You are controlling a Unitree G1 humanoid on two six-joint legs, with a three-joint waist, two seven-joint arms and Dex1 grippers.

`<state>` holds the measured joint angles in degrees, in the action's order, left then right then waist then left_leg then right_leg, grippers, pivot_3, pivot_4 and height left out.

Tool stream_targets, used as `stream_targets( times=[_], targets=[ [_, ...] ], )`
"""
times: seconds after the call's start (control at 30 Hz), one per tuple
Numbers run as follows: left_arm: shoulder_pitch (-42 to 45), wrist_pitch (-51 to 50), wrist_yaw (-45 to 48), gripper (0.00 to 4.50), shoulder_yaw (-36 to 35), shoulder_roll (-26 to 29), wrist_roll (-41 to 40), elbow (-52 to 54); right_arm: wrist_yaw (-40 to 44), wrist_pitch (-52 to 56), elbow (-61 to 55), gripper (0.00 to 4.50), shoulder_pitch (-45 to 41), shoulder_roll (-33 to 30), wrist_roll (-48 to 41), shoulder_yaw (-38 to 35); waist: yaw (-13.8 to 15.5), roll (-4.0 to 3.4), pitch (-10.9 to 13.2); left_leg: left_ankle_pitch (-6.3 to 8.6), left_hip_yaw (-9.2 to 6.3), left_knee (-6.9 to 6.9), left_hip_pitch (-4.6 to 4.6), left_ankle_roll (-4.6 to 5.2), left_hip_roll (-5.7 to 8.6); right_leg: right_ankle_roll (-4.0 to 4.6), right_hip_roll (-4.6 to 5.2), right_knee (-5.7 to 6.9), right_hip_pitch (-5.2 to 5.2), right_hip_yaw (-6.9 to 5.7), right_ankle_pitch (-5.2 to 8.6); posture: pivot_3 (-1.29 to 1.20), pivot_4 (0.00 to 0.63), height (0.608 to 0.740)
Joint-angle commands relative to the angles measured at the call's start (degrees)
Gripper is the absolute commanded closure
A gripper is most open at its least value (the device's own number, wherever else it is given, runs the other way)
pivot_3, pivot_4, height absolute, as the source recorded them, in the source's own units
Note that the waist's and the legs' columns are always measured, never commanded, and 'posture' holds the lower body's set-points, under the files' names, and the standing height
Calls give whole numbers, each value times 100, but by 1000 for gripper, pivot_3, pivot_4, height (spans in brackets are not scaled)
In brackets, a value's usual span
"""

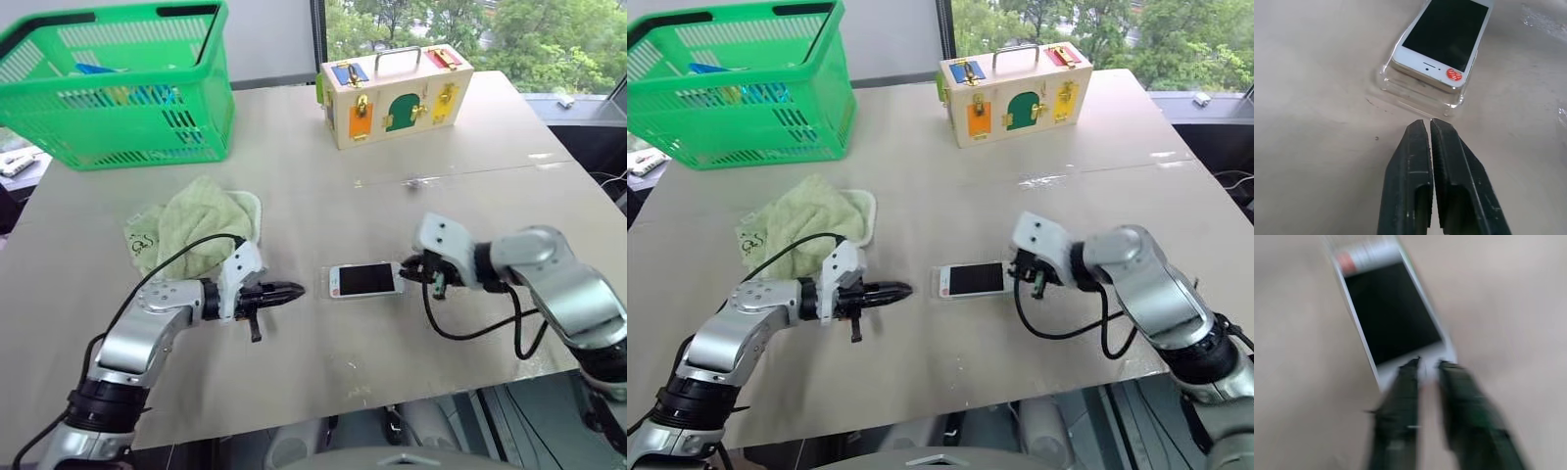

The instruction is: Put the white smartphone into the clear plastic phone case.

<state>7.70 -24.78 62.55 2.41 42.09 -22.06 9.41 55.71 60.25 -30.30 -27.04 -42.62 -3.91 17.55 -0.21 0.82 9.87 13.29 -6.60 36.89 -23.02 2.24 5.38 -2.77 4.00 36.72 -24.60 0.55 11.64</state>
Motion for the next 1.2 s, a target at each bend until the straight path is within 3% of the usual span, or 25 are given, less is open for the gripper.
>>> stream_targets(
  times=[0.03, 0.83, 1.2],
  targets=[
    [105, 160, -45, 4500, 104, -58, 124, -4, -366, -69, -201, 4449, 125, -172, 65, -162, -11, 0, 0, 0, 0, 0, 0, 0, 0, 0, 0, 0, 0, 0, 0, 0, 150, 740],
    [427, 527, -101, 4500, 525, -315, 581, -564, -458, -916, 623, 4449, -801, 375, 419, 1556, -16, 0, 0, -3, 0, 3, 6, 2, -1, -2, -3, 3, 2, -2, 0, 0, 150, 740],
    [340, 562, -117, 4500, 450, -339, 548, -545, -297, -1045, 776, 4449, -907, 505, 512, 1621, -35, 0, -1, -3, 0, 5, 16, 2, -1, -2, -5, 6, 7, -1, 0, 0, 150, 740]
  ],
)
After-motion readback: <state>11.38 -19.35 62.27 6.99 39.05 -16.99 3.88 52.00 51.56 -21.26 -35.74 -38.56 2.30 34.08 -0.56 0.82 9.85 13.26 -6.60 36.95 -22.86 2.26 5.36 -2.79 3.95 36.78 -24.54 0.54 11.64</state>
